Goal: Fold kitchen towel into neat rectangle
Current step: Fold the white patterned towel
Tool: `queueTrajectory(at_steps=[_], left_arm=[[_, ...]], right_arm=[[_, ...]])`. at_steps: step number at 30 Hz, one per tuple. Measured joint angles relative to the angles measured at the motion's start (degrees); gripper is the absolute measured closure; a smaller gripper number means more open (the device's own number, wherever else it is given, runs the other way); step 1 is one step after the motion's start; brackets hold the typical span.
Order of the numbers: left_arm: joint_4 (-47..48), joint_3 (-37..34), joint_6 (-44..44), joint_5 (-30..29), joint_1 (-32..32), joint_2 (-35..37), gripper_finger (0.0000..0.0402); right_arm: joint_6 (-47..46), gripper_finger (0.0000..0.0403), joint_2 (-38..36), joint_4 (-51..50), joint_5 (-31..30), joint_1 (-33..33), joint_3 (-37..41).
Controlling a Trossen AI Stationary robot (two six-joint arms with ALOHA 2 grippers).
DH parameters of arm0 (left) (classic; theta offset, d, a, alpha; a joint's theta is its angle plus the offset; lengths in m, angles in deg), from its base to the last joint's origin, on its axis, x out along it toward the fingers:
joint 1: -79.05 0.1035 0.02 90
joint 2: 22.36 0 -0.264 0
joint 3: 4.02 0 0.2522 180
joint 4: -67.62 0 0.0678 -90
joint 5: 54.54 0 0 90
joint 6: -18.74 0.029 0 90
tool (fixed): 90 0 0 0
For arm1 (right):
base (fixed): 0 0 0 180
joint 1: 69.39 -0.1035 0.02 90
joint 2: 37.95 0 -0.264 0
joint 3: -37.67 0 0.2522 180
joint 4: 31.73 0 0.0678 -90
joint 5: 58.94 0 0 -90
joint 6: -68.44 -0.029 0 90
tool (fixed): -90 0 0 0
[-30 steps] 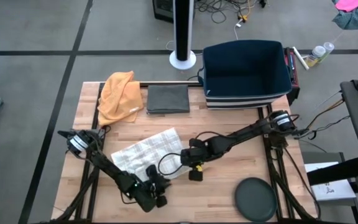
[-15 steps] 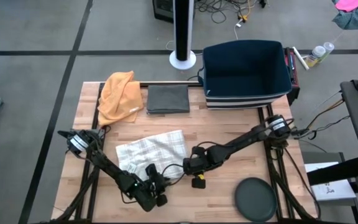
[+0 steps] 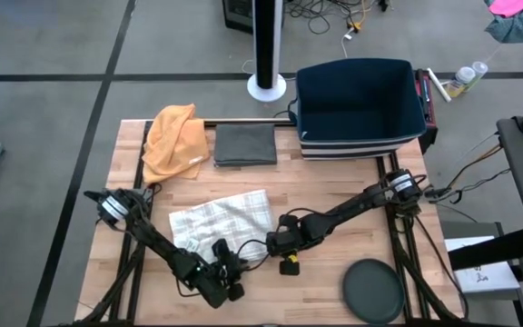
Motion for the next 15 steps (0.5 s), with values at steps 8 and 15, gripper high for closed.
queueTrajectory(at_steps=[8,15], left_arm=[[7.2,-0.8,8.9,-2.1,-0.7,13.7,0.0324],[6.9,-7.3,8.7,-7.1,0.5,18.8,0.0324]], right_arm=[[0.7,0.0403,0.2,-0.4,0.0,0.0,0.1],[2.5,0.0403,-0.2,-0.5,-1.4,-0.3,0.2]])
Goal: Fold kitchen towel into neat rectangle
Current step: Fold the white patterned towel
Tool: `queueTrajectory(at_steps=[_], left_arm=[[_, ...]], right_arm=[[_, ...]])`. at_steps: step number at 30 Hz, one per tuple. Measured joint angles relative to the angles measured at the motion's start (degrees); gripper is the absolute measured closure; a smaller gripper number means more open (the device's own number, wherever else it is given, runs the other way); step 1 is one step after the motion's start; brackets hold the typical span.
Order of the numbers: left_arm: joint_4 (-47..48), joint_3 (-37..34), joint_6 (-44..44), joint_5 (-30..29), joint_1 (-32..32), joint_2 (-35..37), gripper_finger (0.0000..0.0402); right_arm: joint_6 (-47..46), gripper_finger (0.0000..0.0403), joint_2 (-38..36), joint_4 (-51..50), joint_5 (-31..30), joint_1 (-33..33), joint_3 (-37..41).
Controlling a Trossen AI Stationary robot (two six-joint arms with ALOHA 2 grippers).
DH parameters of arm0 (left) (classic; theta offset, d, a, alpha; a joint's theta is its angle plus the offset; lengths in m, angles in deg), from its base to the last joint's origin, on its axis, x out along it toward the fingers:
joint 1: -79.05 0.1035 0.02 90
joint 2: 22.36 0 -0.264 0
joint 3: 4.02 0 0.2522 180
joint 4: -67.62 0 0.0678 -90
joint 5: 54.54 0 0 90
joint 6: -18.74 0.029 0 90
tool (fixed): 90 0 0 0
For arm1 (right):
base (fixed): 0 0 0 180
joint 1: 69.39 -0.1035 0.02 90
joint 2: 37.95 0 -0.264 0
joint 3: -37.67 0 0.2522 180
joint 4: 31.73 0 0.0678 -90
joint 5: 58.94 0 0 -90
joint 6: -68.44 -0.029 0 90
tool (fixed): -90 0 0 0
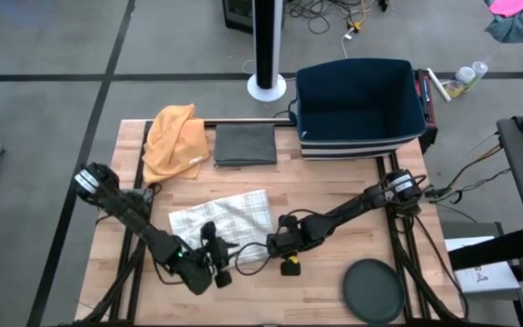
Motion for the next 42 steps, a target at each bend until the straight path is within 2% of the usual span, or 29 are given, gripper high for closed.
queueTrajectory(at_steps=[3,6,8,11,14,19,22,25,28,35,42], left_arm=[[-0.7,-4.1,-4.2,-1.0,2.0,0.4,0.0324],[-5.6,-8.8,-6.6,0.3,4.6,-0.3,0.0324],[-13.0,-11.5,-4.1,4.6,5.9,-1.5,0.0324],[-26.4,-13.2,3.3,14.6,5.9,-3.9,0.0324],[-26.1,-12.5,3.9,19.7,4.3,-6.2,0.0324],[-16.4,-7.4,-0.6,20.1,1.1,-7.3,0.0325],[-11.4,-3.0,2.9,19.1,-0.7,-6.3,0.0325],[-9.7,1.2,8.1,14.6,-1.2,-5.6,0.0326],[-8.0,1.9,10.8,12.8,-0.6,-5.7,0.0326],[-12.1,-3.8,5.9,12.6,0.0,-7.5,0.0326],[-26.2,-8.1,3.2,12.5,-0.6,-13.8,0.0326]], right_arm=[[0.9,0.0403,0.0,0.0,0.0,-0.1,0.0],[1.3,0.0403,0.0,0.1,-0.1,-0.1,0.1],[1.4,0.0403,0.0,0.2,0.0,-0.1,0.1],[1.4,0.0403,0.0,0.6,-0.1,-0.1,0.1],[1.5,0.0403,0.0,0.9,-0.1,-0.1,0.1],[1.6,0.0403,0.0,1.5,-0.1,0.1,0.1],[1.6,0.0403,0.0,1.8,-0.2,0.1,0.2],[1.3,0.0403,0.0,1.8,-0.2,0.1,0.1],[1.2,0.0403,0.0,1.8,0.0,0.2,0.1],[1.5,0.0403,0.0,1.1,0.0,0.2,0.1],[4.7,0.0391,0.0,1.0,-0.4,-0.2,0.1]])
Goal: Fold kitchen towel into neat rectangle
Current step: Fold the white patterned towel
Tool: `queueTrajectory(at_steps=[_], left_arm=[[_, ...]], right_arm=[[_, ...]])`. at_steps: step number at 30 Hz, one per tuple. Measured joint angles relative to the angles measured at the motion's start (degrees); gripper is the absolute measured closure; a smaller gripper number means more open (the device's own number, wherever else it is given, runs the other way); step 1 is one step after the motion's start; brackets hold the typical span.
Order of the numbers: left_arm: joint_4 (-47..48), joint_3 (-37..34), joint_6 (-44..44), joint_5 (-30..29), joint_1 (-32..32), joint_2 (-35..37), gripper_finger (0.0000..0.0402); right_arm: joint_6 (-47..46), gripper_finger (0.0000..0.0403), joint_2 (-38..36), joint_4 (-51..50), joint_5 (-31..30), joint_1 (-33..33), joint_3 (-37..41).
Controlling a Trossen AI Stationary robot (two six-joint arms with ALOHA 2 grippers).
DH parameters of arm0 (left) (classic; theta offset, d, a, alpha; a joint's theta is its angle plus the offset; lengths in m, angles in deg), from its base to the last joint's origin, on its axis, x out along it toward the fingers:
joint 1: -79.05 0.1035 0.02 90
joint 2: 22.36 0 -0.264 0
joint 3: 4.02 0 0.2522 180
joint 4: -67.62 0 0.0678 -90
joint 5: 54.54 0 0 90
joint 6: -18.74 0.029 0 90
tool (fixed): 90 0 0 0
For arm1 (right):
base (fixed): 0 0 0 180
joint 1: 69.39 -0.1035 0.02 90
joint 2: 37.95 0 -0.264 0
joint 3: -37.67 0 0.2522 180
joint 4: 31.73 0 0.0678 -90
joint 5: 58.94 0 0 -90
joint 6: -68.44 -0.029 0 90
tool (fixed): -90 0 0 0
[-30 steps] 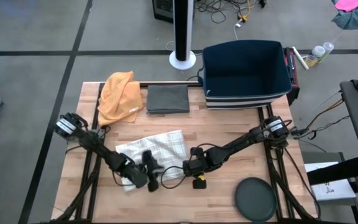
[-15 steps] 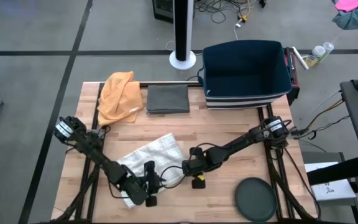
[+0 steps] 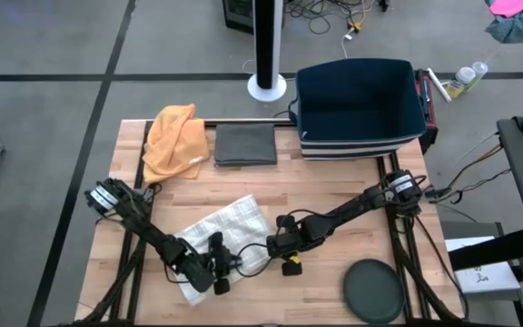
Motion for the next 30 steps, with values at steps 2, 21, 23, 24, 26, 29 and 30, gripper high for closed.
queueTrajectory(at_steps=[2,21,23,24,26,29,30], left_arm=[[-2.0,0.1,0.0,0.5,0.0,-1.5,0.0326],[-3.1,0.6,4.7,2.7,0.1,-2.8,0.0326],[-3.2,0.9,5.6,4.1,-0.2,-2.8,0.0326],[-3.2,0.9,6.0,4.6,-0.2,-2.8,0.0326],[-3.3,1.1,6.6,6.0,-0.3,-2.7,0.0326],[-3.5,1.1,6.7,6.5,-0.4,-2.7,0.0326],[-3.4,1.1,6.7,6.6,-0.4,-2.7,0.0326]], right_arm=[[0.4,0.0375,-0.1,-0.1,0.3,-0.1,-0.1],[17.3,0.0241,-9.6,33.9,-5.4,4.4,8.6],[17.4,0.0241,-6.4,47.5,-2.8,5.8,12.0],[16.7,0.0241,-4.3,54.5,-1.5,6.3,13.4],[14.4,0.0242,-0.7,64.9,-0.6,6.9,15.4],[10.3,0.0247,6.1,73.2,-0.4,7.1,16.2],[9.3,0.0249,8.2,74.0,-0.5,7.1,16.4]])
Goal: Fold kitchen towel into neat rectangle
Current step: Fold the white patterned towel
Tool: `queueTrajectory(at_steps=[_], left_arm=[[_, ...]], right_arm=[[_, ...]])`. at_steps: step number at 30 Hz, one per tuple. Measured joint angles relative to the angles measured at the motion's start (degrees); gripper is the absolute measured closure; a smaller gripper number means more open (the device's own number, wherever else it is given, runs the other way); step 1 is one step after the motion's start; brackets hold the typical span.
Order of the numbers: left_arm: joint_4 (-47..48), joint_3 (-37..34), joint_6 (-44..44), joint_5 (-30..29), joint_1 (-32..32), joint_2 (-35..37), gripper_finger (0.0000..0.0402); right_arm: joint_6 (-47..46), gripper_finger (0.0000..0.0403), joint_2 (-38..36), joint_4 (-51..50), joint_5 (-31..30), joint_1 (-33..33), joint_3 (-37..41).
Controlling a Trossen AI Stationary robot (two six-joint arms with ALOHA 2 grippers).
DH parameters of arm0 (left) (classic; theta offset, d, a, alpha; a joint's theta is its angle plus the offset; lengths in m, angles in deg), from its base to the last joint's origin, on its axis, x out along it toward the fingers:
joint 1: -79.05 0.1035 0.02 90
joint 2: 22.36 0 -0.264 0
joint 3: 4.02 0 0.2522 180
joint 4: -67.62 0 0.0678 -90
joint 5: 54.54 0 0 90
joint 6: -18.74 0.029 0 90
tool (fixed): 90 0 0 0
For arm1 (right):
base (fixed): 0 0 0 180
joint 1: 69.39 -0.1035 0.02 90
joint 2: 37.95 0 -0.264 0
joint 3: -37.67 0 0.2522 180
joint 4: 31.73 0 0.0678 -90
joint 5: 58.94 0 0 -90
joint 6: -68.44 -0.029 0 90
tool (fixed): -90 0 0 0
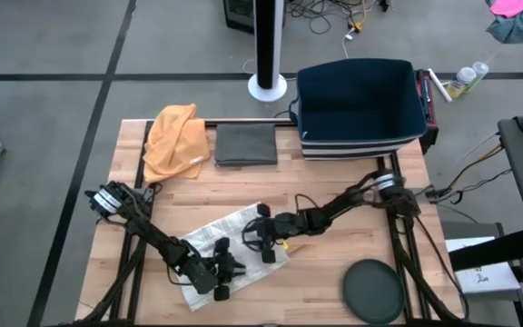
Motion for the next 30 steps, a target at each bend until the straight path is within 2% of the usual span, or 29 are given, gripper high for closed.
queueTrajectory(at_steps=[3,7,12,15,17,23,28,30], left_arm=[[0.5,0.0,0.0,1.0,-0.4,0.5,0.0323],[2.2,0.0,-1.2,6.3,-1.1,2.4,0.0318],[12.1,0.6,-4.4,8.4,-2.8,7.5,0.0317],[19.9,0.2,-4.6,8.8,-3.0,13.4,0.0318],[22.6,0.1,-3.4,7.3,-3.3,17.3,0.0321],[26.5,-3.3,-1.1,-2.4,-1.7,27.2,0.0324],[24.4,-12.2,-4.4,-3.9,2.3,30.6,0.0324],[19.6,-16.4,-5.7,-3.3,3.5,30.2,0.0324]], right_arm=[[-3.3,0.0255,4.8,2.1,-0.1,0.0,-1.3],[-6.2,0.0256,7.7,3.7,0.2,0.7,-1.6],[-6.4,0.0250,7.3,3.1,0.4,0.8,-0.9],[-5.8,0.0251,6.0,2.2,-0.2,0.8,-0.6],[-4.5,0.0254,5.1,1.5,-0.6,0.9,-0.5],[-2.1,0.0258,1.9,-0.8,-0.6,0.7,-0.3],[1.7,0.0249,0.5,0.3,0.3,-0.6,-1.2],[2.7,0.0244,1.3,-0.7,2.2,-1.1,-1.7]])
